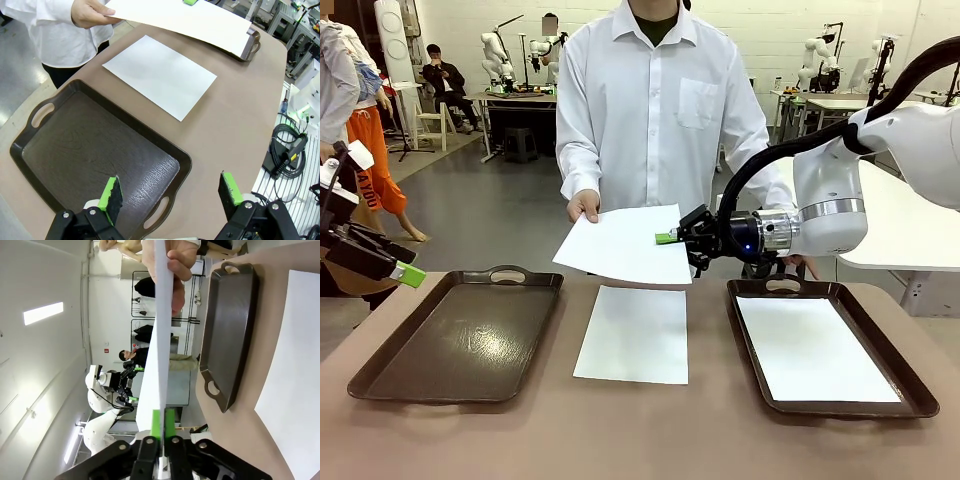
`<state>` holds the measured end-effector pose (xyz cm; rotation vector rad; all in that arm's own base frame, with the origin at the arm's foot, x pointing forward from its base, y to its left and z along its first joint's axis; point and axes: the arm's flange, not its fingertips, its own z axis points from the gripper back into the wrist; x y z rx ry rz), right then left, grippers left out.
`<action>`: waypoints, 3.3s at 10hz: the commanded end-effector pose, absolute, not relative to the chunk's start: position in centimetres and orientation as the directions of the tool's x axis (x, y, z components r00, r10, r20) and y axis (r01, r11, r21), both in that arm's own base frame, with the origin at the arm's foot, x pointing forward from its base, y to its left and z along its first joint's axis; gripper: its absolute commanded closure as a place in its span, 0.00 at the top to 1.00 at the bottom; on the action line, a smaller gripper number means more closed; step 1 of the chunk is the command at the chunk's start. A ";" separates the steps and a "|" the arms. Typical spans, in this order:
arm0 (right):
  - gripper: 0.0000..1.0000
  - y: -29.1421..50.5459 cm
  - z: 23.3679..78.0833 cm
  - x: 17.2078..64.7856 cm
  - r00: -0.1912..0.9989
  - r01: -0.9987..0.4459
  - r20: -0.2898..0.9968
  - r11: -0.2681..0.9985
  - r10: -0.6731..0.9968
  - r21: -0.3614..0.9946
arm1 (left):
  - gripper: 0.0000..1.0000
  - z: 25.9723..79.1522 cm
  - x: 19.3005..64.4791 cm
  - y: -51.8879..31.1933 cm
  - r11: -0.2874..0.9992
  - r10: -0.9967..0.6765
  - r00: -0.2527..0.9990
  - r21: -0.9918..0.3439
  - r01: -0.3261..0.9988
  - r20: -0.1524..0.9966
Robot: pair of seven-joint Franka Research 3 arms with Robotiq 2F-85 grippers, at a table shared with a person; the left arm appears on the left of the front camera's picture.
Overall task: Sort the A4 documents.
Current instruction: Receive the A4 Paper, then place the A4 Paper in the designated Handle tray.
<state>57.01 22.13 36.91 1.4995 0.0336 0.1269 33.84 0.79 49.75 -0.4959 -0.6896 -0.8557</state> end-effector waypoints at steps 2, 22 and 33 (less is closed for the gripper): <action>0.00 22.4 36.7 57.6 0.992 -0.047 0.037 0.087 0.121 0.995 | 1.00 49.6 34.0 1.0 0.556 -0.507 0.449 -0.119 0.823 0.736; 0.01 13.4 43.3 50.3 0.960 -0.160 0.147 0.035 0.237 0.987 | 1.00 49.6 34.0 1.0 0.556 -0.507 0.449 -0.119 0.823 0.736; 0.01 -2.8 32.8 50.9 0.971 -0.197 0.125 0.386 0.205 0.901 | 1.00 49.6 34.0 1.0 0.556 -0.507 0.449 -0.119 0.823 0.736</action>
